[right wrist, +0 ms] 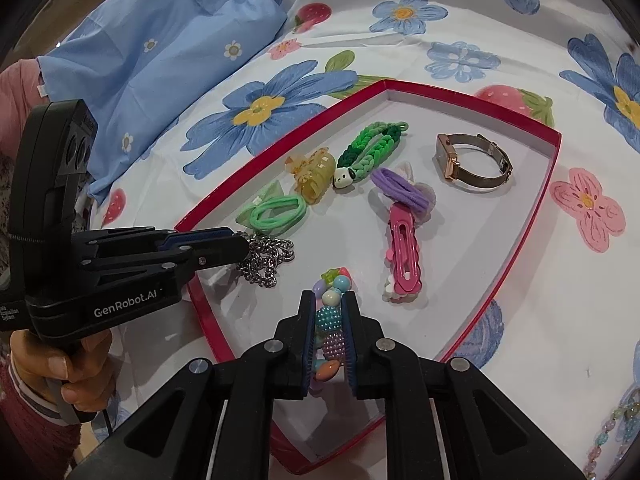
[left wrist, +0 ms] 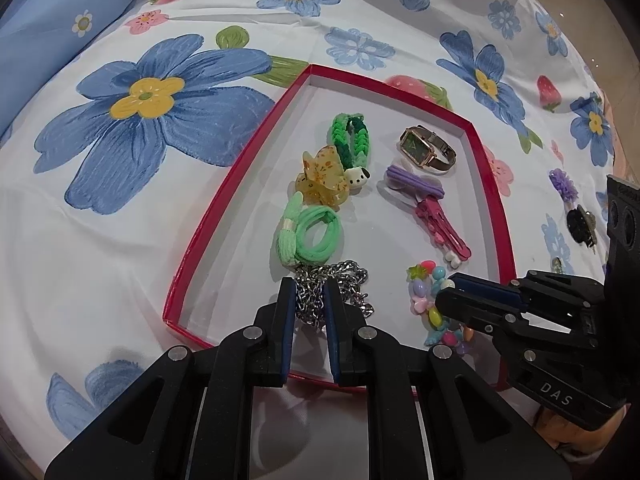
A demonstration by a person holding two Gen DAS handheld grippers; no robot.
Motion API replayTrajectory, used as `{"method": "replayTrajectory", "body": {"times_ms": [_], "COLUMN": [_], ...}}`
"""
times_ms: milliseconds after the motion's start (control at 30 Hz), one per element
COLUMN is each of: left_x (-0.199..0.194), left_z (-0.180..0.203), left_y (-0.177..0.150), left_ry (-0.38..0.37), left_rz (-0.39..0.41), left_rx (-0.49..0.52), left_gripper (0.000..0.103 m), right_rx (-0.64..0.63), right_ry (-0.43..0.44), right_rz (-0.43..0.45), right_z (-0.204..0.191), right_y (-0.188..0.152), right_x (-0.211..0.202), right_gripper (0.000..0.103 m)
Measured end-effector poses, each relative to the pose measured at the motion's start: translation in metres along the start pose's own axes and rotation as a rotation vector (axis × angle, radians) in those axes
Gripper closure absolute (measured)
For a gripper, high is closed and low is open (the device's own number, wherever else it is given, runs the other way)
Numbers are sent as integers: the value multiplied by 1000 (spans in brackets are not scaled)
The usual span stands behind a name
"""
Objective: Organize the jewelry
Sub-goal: 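Open both grippers to release the chain and bracelet into the tray, then move both grippers back toward the beaded ring bracelet and gold ring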
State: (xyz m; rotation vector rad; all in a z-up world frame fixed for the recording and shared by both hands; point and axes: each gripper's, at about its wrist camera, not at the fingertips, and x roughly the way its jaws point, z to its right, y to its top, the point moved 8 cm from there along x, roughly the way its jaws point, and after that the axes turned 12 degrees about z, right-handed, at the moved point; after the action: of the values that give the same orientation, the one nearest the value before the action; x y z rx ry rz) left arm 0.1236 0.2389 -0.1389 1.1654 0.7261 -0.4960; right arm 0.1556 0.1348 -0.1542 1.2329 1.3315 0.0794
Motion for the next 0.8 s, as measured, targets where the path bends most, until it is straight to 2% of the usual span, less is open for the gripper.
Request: {"method": "replayTrajectory", "body": {"times_ms": [167,267,367,467,533,567,733,800], "left_x": [-3,-5,-10,-17,-23,-26,-40,-46], "left_z": [0,2,3,5,7,7,19,28], "left_y": [2,2,4,7,9,10,14,14], "left_ry": [5,4,10,8,0,-2,-26,-41], "left_rz": [6,8,17,32,45,52,78,87], "left_rx": [3,4,5,-1,-10,-13,-22,-15], "left_gripper": [90,87,76,70,59,57,48,48], "right_rx": [15,23,26,40,59,67,108,132], "right_ry": [-4,-1,2,5,1,1,-41,-66], "right_rz": [10,17,32,62,96,112,187,205], "right_z": [3,3,2,3,6,8,30,43], "right_y": [2,3,6,11,15,17,19,17], "right_x": [-3,-6,-11,-22,-35,-41,-80,-94], "right_gripper": [86,77,70,70,68,68,62,62]}}
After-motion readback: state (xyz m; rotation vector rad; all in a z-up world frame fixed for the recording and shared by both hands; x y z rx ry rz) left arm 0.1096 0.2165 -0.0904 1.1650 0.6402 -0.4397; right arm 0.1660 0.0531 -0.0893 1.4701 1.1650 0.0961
